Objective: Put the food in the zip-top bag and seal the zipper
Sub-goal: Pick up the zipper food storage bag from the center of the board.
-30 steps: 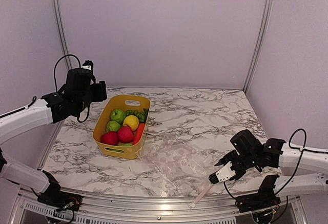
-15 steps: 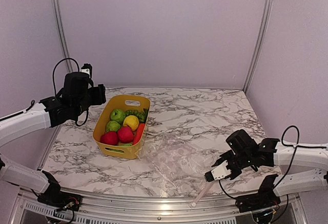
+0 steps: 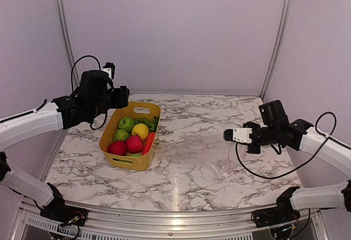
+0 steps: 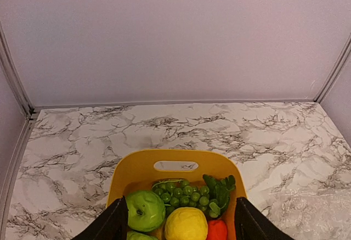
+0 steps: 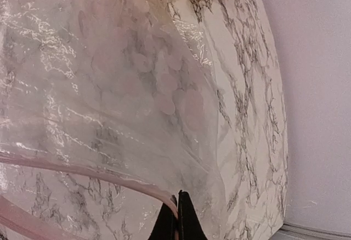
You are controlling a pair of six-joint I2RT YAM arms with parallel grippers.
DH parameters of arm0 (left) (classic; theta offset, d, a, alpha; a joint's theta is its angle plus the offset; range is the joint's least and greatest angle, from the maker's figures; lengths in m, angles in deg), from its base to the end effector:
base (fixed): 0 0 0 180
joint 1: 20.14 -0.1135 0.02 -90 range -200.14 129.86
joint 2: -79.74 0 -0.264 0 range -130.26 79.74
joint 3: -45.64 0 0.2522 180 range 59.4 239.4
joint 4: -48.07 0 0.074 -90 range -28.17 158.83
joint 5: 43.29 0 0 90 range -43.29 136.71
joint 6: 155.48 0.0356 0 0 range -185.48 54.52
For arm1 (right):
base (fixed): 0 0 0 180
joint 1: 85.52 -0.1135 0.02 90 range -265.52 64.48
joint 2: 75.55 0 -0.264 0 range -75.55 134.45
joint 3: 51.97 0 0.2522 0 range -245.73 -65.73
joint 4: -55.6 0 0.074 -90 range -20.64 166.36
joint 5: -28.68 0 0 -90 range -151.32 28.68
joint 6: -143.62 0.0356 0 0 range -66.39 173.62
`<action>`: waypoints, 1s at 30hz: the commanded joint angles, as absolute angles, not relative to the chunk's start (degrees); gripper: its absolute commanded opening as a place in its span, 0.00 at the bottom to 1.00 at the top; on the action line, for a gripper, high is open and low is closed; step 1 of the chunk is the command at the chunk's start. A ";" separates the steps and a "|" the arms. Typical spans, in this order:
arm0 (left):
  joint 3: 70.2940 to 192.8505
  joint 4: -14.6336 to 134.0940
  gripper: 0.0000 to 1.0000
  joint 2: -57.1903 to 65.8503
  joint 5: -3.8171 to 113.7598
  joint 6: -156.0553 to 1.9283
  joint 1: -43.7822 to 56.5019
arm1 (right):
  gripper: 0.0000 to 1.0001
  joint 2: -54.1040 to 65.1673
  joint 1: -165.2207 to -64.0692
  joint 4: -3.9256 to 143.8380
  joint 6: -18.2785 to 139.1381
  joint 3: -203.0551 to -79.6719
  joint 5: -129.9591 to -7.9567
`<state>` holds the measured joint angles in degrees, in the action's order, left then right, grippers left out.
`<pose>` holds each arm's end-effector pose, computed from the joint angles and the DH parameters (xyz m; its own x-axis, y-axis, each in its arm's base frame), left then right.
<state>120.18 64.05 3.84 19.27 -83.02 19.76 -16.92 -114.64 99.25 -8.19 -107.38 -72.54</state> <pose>0.2473 -0.1854 0.3321 -0.2879 -0.1079 -0.9516 0.1521 0.9759 -0.1567 0.1791 0.1077 0.2453 0.2220 -0.8660 -0.4481 -0.8423 0.0612 -0.5355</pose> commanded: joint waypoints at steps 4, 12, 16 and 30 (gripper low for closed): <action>129.15 62.69 0.83 4.14 25.10 -68.95 21.43 | 0.00 -5.68 -95.30 103.62 1.04 -126.03 -86.32; 127.09 47.07 0.99 4.64 28.48 -64.65 21.48 | 0.00 10.80 -89.04 100.64 22.63 -143.55 -100.42; 124.31 41.00 0.98 2.70 31.98 -74.33 23.13 | 0.00 12.04 -91.57 92.46 30.51 -138.17 -103.23; 134.30 36.54 0.78 -20.37 16.68 -96.30 41.54 | 0.00 6.67 -98.97 72.98 44.56 -127.02 -99.56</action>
